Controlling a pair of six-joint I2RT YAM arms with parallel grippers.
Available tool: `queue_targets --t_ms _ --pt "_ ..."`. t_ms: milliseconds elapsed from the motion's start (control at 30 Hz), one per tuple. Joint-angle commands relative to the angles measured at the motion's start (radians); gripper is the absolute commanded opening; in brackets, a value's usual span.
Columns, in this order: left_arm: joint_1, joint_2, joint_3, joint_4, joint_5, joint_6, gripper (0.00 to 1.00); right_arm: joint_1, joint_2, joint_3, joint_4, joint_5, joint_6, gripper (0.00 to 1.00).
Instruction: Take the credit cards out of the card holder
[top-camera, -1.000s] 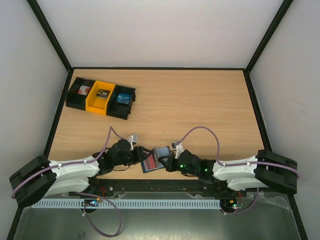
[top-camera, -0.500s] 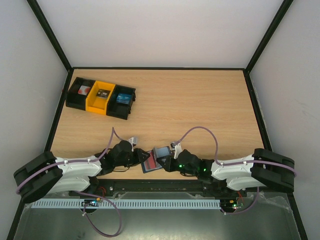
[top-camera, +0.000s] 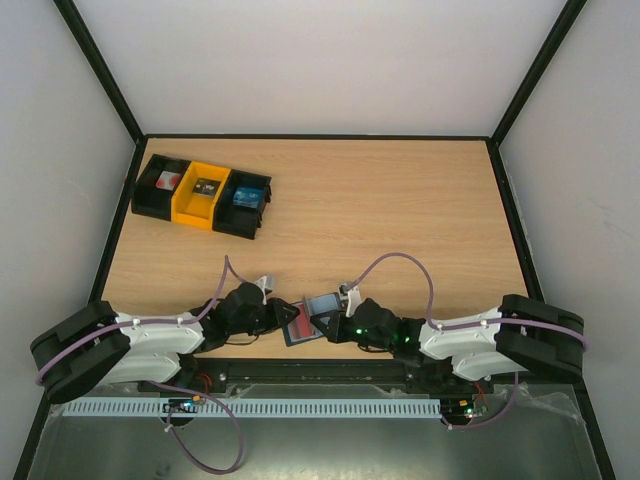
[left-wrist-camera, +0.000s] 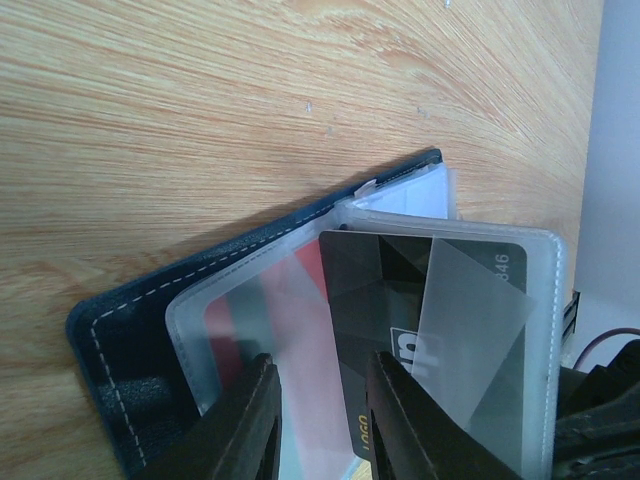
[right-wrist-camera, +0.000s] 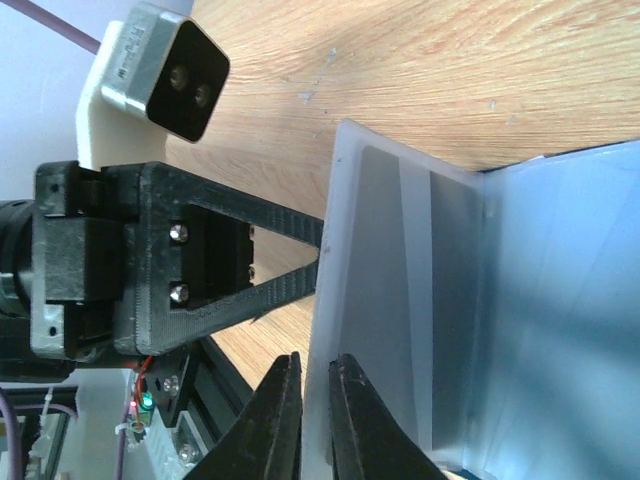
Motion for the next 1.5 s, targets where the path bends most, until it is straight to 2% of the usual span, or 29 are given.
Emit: queue_targets --t_ms 0,300,467,600,867,1467 --pt "0.003 0.001 -0.011 0.033 0.001 0.005 0.27 0.006 0.025 0.025 -0.005 0.025 -0.003 0.10" --pt "0.004 -0.051 -0.006 0.000 -0.002 -0.006 0.33 0.006 0.032 0.038 -0.086 0.071 -0.006 0.13" --pt "0.003 -0.126 0.009 -0.053 -0.021 -0.009 0.45 0.006 0.037 0.046 -0.100 0.072 -0.010 0.16" --pt "0.004 -0.167 0.026 -0.080 -0.030 -0.003 0.50 0.007 0.041 0.051 -0.106 0.070 -0.015 0.17" --pt "0.004 -0.167 0.058 -0.087 -0.022 0.035 0.62 0.010 0.057 0.060 -0.112 0.065 -0.020 0.17" --pt "0.004 -0.039 0.145 -0.176 -0.049 0.101 0.59 0.016 0.070 0.071 -0.116 0.067 -0.023 0.17"
